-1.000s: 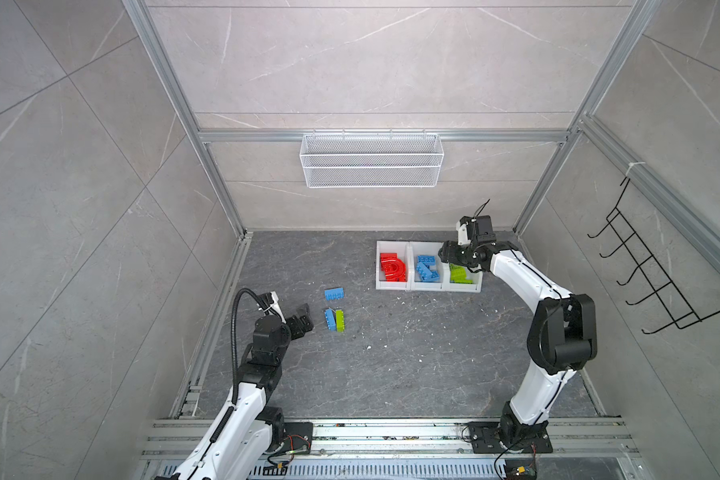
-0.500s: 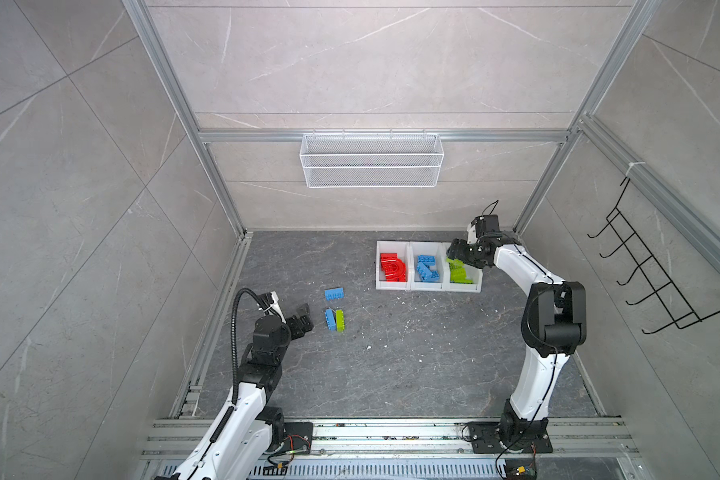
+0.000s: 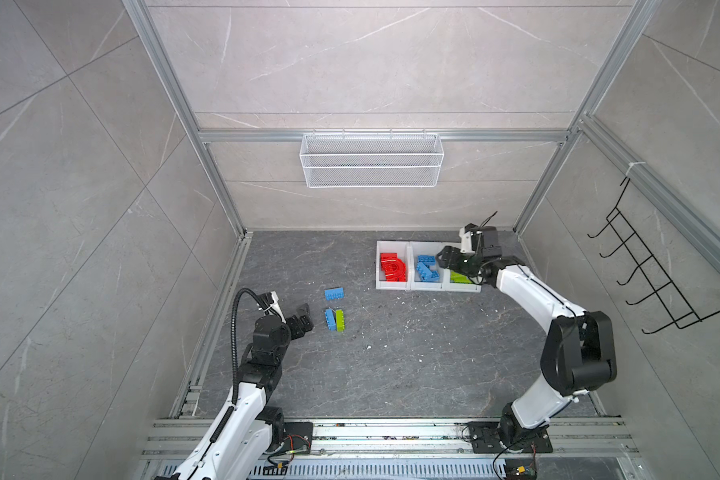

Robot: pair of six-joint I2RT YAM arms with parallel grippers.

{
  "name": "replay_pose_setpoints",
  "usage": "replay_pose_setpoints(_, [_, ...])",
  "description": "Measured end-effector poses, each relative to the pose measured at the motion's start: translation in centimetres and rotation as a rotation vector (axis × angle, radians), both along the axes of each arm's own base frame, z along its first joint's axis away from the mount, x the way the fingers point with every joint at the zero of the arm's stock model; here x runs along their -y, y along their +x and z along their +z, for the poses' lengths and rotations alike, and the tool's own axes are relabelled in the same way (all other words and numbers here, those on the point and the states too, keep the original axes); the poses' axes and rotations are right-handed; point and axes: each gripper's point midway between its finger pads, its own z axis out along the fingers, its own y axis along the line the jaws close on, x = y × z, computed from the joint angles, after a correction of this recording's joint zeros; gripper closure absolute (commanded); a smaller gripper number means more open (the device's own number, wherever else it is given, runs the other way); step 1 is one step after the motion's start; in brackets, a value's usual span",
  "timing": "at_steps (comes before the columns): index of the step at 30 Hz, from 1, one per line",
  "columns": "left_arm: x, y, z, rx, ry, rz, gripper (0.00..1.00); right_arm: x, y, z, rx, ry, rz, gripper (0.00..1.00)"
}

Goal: Sort the legos into containers by color
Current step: 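Return the right gripper to the pile and lower onto the lime-green 2x4 brick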

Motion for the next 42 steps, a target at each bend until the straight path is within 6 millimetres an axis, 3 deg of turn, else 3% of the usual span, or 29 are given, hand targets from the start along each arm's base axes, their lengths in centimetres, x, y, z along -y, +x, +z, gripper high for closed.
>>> replay_pose_setpoints(3, [0.1,-0.1,-0.1,-0.001,-0.003,-0.003,0.01,-10.7,-4.8,0.3,0.062,0.081,0.196,0.33])
replay_pose_setpoints(5, [0.1,-0.3,-0.5,-0.008,-0.007,-0.006,0.01,-16.5,-8.2,-1.5,0.049,0.095,0.296,0.33])
replay_pose_setpoints(7, [0.1,-0.4,-0.8,-0.017,-0.006,-0.006,0.01,-20.2,-10.8,-4.3,0.019,0.06,0.34,0.34])
replay_pose_setpoints(9, [0.1,-0.4,-0.8,-0.018,-0.006,-0.006,0.01,-22.1,-12.8,-7.5,-0.017,-0.001,0.359,0.34])
replay_pose_setpoints(11, [0.1,-0.4,-0.8,-0.016,-0.006,-0.005,0.01,-22.9,-14.1,-9.8,-0.041,-0.065,0.36,0.34])
replay_pose_setpoints(13, [0.1,-0.5,-0.6,-0.009,-0.007,-0.006,0.01,-23.5,-14.4,-10.9,-0.053,-0.114,0.353,0.34])
replay_pose_setpoints(19, [0.1,-0.5,-0.1,0.008,-0.01,-0.006,0.01,-25.7,-12.2,-8.7,0.003,-0.109,0.316,0.34])
replay_pose_setpoints(22, [0.1,-0.5,-0.2,0.006,-0.009,-0.006,0.01,-26.4,-11.6,-8.5,0.013,-0.107,0.31,0.33])
replay_pose_setpoints(35, [0.1,-0.5,0.1,0.014,-0.01,-0.006,0.0,-26.9,-10.6,-13.2,-0.046,-0.236,0.303,0.33])
replay_pose_setpoints(42, [0.1,-0.6,0.0,0.011,-0.01,-0.006,0.01,-27.1,-10.3,-14.0,-0.06,-0.268,0.298,0.33])
